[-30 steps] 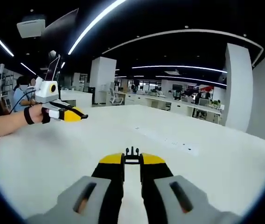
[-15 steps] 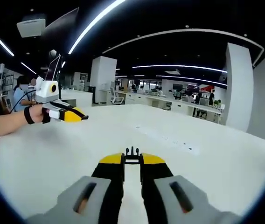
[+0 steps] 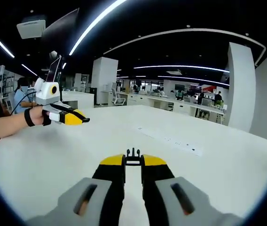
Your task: Snap the two parts of the plastic buckle together until the buckle closes and remains connected.
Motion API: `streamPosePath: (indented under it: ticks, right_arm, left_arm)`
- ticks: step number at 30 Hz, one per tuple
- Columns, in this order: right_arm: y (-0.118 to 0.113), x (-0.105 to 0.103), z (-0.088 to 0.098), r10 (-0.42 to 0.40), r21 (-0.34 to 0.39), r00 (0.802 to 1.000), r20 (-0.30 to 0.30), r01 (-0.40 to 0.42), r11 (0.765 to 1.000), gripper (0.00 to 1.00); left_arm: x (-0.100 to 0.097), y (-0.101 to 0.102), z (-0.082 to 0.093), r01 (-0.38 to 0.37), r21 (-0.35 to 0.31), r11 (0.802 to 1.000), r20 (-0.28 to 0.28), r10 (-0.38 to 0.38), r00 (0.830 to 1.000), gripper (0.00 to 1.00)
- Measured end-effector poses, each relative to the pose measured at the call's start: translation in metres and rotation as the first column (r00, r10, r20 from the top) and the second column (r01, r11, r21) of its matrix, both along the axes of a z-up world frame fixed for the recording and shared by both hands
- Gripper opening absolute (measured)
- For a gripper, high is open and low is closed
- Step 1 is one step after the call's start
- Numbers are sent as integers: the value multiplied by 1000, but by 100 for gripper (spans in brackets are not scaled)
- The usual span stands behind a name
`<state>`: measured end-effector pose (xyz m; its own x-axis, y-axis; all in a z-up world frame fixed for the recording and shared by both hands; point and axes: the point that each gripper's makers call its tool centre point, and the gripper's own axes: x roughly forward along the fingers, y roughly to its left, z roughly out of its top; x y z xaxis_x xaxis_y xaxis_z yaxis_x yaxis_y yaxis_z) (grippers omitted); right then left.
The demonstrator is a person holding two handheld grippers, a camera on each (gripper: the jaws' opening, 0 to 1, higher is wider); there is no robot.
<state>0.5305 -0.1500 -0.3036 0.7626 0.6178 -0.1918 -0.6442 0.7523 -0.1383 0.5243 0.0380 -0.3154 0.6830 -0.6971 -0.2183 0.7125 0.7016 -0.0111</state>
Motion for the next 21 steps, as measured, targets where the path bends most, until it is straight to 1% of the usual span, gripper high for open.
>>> streamPosePath:
  ticks: [6, 10, 14, 21]
  right_arm:
    - [0, 0, -3, -3, 1, 1000, -10, 3, 1000, 11]
    - [1, 0, -4, 1, 3, 1000, -13, -1, 1000, 11]
    - [1, 0, -4, 1, -7, 1000, -17, -2, 1000, 11]
    - [2, -4, 5, 3, 13, 1000, -6, -3, 1000, 11]
  left_arm:
    - [-3, -1, -3, 2, -5, 1000, -15, -2, 1000, 11]
    - [0, 2, -2, 1, -12, 1000, -20, -1, 1000, 11]
    - [-2, 1, 1, 4, -17, 1000, -19, -4, 1000, 11]
    - [-6, -2, 4, 11, -14, 1000, -14, -11, 1000, 11]
